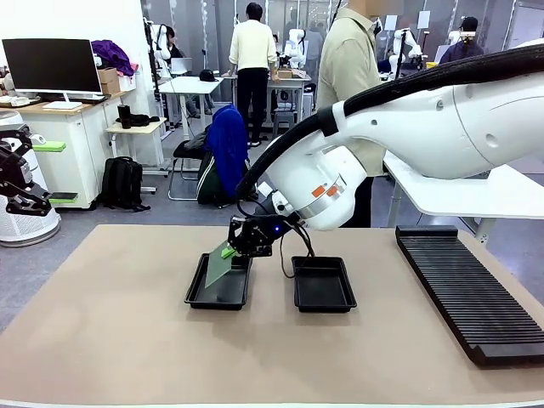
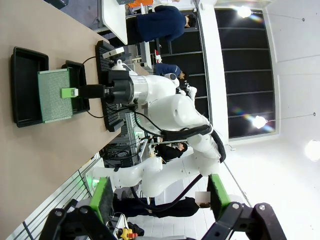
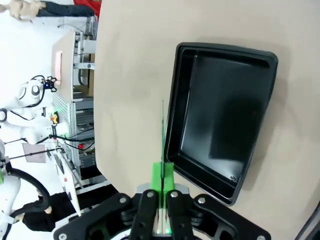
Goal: Inspect and transfer BCBs to ESD trays.
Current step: Pick up the Blank PCB from the PCB Rack and place it in the left ESD tray.
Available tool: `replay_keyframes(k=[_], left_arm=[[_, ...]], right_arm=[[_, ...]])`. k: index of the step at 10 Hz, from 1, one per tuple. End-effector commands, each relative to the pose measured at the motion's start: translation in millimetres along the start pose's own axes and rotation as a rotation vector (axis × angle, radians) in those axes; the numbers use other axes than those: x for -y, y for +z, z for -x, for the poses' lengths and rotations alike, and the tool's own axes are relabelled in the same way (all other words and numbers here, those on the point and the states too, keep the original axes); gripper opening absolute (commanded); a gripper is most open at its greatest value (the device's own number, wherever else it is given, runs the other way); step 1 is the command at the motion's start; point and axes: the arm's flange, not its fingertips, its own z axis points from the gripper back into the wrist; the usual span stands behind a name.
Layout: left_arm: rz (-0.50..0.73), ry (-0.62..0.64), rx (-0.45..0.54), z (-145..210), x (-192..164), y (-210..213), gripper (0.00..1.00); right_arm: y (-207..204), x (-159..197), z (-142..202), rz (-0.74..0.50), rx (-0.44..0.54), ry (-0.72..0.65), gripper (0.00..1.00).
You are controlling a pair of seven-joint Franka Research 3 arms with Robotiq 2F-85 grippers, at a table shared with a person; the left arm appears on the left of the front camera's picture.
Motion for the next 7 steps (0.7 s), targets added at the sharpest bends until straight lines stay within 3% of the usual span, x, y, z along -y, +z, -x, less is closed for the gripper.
replay_keyframes(k=[1,7], left_arm=[[0.002,0.0,0.003,1,0,1,1.0],[0.002,0.0,0.003,1,0,1,1.0]], right_arm=[[-18,6,2,-0.038,0.036,-0.037,0.02],[-46,30,4,-0.068,0.1,-0.112,0.02]])
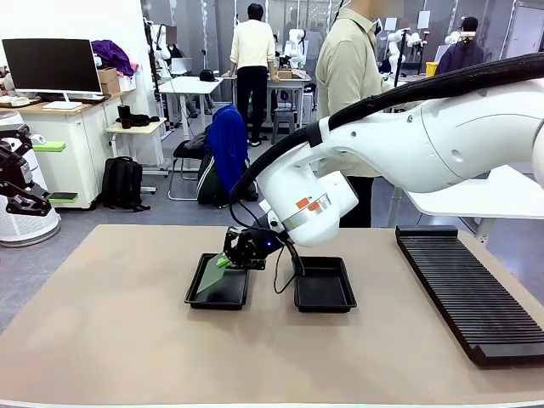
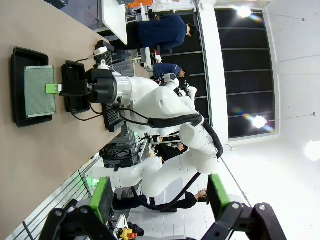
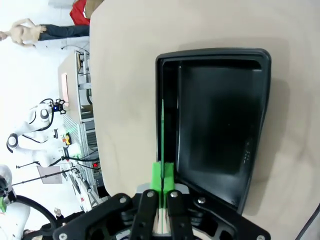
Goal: Inspect and transfer BCBs to ESD trays.
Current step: Pick up the Blank PCB from the PCB Rack and place it in the left ESD tray.
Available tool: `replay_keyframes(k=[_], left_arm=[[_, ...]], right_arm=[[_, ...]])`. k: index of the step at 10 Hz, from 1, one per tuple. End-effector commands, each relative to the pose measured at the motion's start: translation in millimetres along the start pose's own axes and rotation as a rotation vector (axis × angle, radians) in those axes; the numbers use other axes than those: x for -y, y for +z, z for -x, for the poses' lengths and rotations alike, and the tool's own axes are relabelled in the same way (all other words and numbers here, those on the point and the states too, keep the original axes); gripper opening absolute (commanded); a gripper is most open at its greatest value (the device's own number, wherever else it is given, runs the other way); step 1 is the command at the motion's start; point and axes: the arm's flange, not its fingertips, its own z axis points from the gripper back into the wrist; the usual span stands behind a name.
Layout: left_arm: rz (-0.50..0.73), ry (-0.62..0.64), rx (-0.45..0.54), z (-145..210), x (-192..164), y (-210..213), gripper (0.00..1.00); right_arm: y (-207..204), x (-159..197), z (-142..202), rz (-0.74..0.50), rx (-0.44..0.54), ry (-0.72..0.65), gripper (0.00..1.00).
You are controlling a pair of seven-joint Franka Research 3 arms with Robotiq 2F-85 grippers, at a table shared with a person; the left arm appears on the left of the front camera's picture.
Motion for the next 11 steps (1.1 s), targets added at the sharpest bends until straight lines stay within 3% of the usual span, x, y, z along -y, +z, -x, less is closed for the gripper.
replay_keyframes(k=[1,8,9,10,11], left_arm=[[0.002,0.0,0.003,1,0,1,1.0],[0.002,0.0,0.003,1,0,1,1.0],[0.002,0.0,0.003,1,0,1,1.0],[0.002,0.0,0.003,1,0,1,1.0],[0.002,0.0,0.003,1,0,1,1.0]], right_arm=[[-10,8,6,-0.002,0.041,-0.016,0.02],[-20,24,1,-0.002,0.042,-0.044,0.02],[-20,26,1,-0.046,0.012,0.051,0.02],[-16,23,0,0.02,0.011,-0.052,0.02],[-16,23,0,0.02,0.011,-0.052,0.02]])
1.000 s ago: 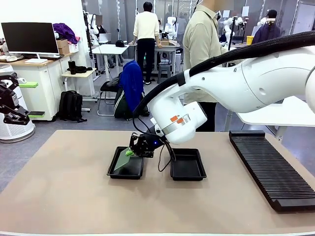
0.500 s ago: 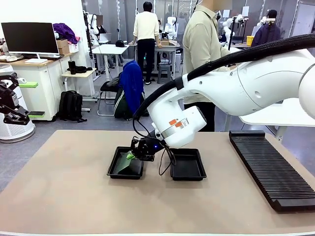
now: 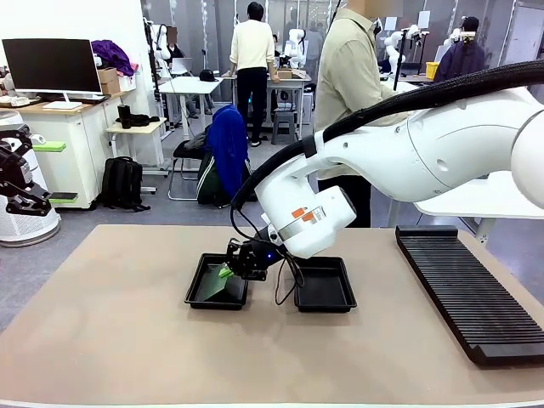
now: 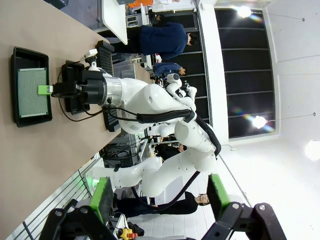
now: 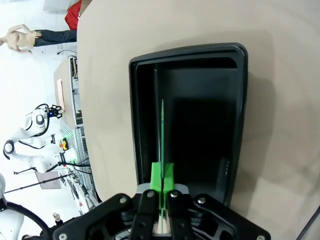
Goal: Inspect and transfer BCBs to ESD trays.
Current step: Pick up the Blank PCB from the PCB Rack and place it in the left ESD tray.
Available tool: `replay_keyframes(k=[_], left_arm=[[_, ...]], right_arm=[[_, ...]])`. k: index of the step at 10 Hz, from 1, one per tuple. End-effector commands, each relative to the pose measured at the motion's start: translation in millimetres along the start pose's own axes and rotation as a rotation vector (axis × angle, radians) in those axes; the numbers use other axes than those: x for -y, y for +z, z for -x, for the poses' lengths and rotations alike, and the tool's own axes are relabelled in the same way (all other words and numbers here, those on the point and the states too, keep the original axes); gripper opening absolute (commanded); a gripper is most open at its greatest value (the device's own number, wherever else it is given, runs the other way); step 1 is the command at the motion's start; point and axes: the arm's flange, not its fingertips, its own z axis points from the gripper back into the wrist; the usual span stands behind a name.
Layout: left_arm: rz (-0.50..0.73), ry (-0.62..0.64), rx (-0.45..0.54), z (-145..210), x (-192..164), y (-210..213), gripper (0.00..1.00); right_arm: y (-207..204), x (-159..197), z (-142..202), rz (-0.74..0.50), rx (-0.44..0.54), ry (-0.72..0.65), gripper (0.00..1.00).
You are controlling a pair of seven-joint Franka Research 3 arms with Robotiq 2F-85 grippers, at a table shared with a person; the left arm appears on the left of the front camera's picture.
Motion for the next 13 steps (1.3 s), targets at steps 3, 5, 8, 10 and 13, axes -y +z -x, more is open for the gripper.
replay_keyframes(k=[3,5,8,10,13], left_arm=[[0.002,0.0,0.003,1,0,1,1.0],[0.002,0.0,0.003,1,0,1,1.0],[0.002,0.0,0.003,1,0,1,1.0],[0.002,0.0,0.003,1,0,1,1.0],[0.002,0.0,0.003,1,0,1,1.0]], right_arm=[[1,-1,0,0.004,0.002,-0.031,0.02],[1,-1,0,0.004,0.002,-0.031,0.02],[0,-3,-4,0.036,0.0,-0.035,0.02],[1,-8,-3,0.051,-0.008,-0.047,0.09],[0,-13,-5,0.062,-0.013,-0.037,0.32]])
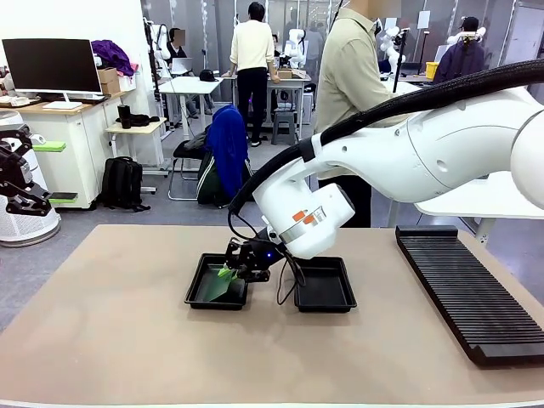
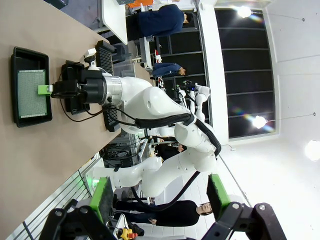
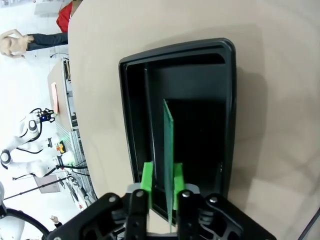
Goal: Inspect and transfer BCBs to ESD trays.
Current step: Pick up the Blank PCB from the PCB Rack and place it in the left ESD tray.
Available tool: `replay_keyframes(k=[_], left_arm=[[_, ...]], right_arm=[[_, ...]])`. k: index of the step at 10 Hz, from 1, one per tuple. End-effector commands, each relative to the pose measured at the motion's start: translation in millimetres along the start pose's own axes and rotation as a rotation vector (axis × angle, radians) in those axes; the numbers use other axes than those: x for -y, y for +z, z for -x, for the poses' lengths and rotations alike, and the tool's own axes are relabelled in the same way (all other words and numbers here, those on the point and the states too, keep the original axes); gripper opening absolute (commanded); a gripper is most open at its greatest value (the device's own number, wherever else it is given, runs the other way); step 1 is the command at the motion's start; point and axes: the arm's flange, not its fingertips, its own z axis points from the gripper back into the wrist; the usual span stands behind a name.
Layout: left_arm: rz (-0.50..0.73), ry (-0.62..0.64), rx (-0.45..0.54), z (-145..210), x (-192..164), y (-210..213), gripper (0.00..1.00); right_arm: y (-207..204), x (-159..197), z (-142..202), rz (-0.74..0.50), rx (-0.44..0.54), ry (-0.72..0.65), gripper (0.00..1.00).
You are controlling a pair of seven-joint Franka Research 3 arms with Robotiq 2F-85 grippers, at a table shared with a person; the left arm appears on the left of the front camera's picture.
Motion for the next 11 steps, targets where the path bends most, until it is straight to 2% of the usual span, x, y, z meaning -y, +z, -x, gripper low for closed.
replay_keyframes(k=[1,4,8,9,11], left_arm=[[0.002,0.0,0.003,1,0,1,1.0],[0.002,0.0,0.003,1,0,1,1.0],[0.002,0.0,0.003,1,0,1,1.0],[0.002,0.0,0.003,1,0,1,1.0],[0.002,0.0,0.003,1,0,1,1.0]], right_arm=[[1,-12,-3,0.033,0.0,-0.005,0.4],[6,-22,-2,0.071,-0.007,0.004,0.64],[18,-51,-6,0.206,-0.032,-0.002,0.95],[23,-59,-5,0.247,-0.031,-0.002,1.0],[34,-75,-2,0.327,-0.026,-0.001,1.0]])
